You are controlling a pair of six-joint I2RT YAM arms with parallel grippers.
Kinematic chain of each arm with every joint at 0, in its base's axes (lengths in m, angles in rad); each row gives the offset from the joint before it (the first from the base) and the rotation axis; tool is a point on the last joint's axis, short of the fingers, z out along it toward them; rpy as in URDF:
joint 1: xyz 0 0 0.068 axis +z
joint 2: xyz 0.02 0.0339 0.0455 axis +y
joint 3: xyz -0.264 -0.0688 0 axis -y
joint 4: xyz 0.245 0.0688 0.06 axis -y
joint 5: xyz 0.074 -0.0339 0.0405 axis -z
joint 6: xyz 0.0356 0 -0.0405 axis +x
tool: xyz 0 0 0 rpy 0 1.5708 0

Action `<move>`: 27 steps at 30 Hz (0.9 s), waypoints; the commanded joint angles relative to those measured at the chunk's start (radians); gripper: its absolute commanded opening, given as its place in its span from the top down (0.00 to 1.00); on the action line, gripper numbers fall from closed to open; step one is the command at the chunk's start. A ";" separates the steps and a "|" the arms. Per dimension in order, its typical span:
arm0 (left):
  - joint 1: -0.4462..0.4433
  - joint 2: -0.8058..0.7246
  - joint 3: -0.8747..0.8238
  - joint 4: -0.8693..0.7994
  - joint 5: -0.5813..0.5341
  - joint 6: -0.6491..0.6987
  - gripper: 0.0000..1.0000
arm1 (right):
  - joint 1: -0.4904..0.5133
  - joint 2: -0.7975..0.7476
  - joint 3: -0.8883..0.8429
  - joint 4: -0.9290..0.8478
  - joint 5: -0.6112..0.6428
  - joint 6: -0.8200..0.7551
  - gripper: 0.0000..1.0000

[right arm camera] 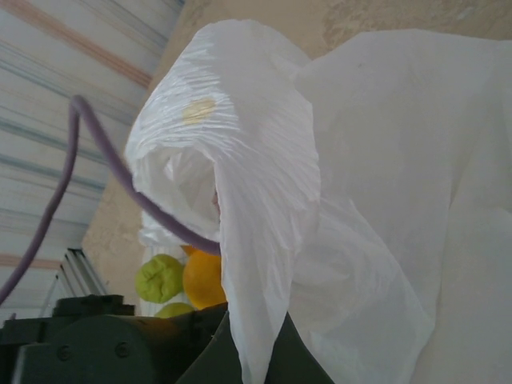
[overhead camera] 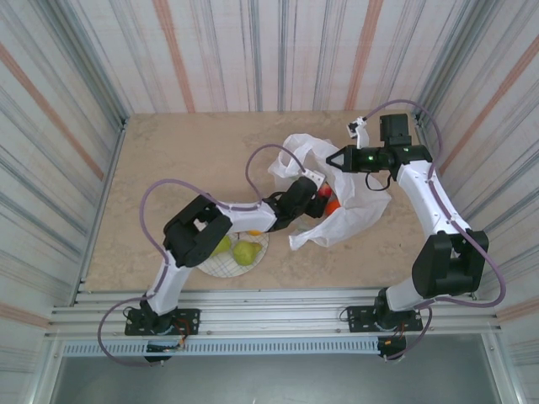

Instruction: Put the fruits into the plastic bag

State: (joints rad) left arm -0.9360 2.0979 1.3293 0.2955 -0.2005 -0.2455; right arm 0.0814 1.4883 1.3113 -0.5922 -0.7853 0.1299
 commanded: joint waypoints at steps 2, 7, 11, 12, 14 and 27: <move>0.001 -0.163 -0.092 -0.006 0.052 -0.039 0.24 | -0.012 -0.040 -0.020 -0.011 0.007 0.005 1.00; 0.001 -0.305 -0.211 -0.067 0.102 -0.058 0.24 | -0.014 -0.042 -0.027 -0.010 0.019 0.000 1.00; 0.003 -0.434 -0.304 -0.119 0.138 -0.071 0.23 | -0.011 -0.036 -0.030 -0.005 0.018 0.001 1.00; 0.004 -0.468 -0.325 -0.136 0.159 -0.071 0.23 | -0.009 -0.033 -0.028 -0.002 0.016 0.001 1.00; 0.005 -0.539 -0.356 -0.180 0.189 -0.065 0.23 | -0.002 -0.026 -0.025 0.000 0.015 0.001 1.00; 0.021 -1.025 -0.505 -0.700 0.110 -0.099 0.20 | 0.067 -0.020 -0.005 -0.029 0.058 -0.032 1.00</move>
State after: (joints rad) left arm -0.9310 1.1519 0.8482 -0.2008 -0.0349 -0.3099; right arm 0.1406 1.4734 1.2976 -0.5995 -0.7486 0.1200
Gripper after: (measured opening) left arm 0.793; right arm 0.048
